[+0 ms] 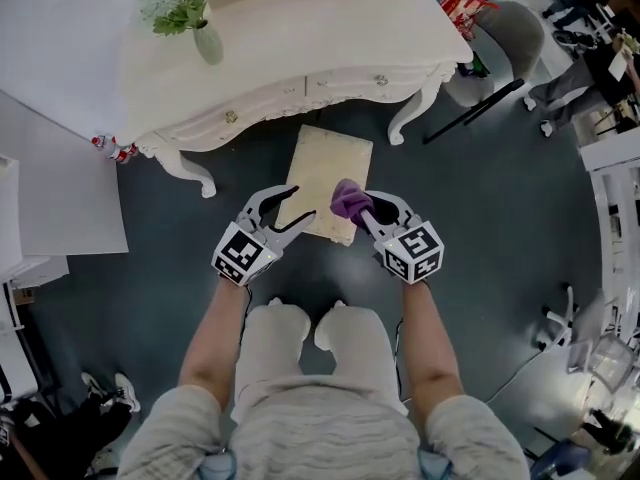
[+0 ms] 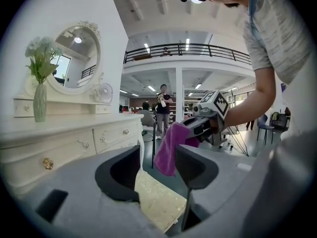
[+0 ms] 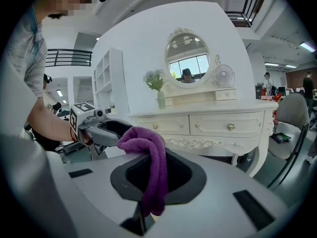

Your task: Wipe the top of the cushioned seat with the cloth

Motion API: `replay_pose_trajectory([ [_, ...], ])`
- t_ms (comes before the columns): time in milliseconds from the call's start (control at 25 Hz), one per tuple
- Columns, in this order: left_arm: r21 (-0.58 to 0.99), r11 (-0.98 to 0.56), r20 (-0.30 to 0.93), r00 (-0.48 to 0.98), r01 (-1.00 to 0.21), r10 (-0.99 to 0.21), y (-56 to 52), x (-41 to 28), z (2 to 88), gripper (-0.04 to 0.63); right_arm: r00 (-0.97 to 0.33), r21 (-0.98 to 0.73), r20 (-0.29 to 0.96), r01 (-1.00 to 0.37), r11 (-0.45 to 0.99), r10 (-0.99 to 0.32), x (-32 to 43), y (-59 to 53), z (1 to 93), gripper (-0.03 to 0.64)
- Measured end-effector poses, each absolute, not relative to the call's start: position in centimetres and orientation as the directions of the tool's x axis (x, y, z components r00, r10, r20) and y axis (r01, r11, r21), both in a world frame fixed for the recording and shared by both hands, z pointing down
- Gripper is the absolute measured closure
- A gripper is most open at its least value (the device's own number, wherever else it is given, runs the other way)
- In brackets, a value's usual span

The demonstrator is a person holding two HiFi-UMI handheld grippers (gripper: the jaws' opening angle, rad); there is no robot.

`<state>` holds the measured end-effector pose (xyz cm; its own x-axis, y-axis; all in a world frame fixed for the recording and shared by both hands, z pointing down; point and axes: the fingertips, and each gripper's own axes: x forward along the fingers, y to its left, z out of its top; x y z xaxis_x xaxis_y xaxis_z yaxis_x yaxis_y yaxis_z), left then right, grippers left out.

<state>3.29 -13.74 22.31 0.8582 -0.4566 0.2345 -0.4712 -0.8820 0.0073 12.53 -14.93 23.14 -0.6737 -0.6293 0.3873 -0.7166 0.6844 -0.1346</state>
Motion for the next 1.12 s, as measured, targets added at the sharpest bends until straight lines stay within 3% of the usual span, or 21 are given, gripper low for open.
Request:
replay_pose_trajectory([
  [280, -0.026, -0.878, 0.227, 0.853, -0.477, -0.470, -17.5, 3.2, 30.5, 0.380, -0.629, -0.069, 0.344, -0.757, 0.649, -0.697, 13.8, -19.4, 30.4, 0.578],
  [520, -0.095, -0.854, 0.167, 0.838, -0.511, -0.520, -21.5, 2.7, 35.7, 0.380, -0.523, 0.148, 0.304, -0.800, 0.582, -0.796, 16.6, -24.3, 35.7, 0.578],
  [1120, -0.145, -0.847, 0.127, 0.839, -0.512, -0.529, -24.5, 4.5, 46.5, 0.382, -0.373, 0.412, 0.086, -0.831, 0.374, -0.924, 17.9, -30.6, 42.7, 0.578],
])
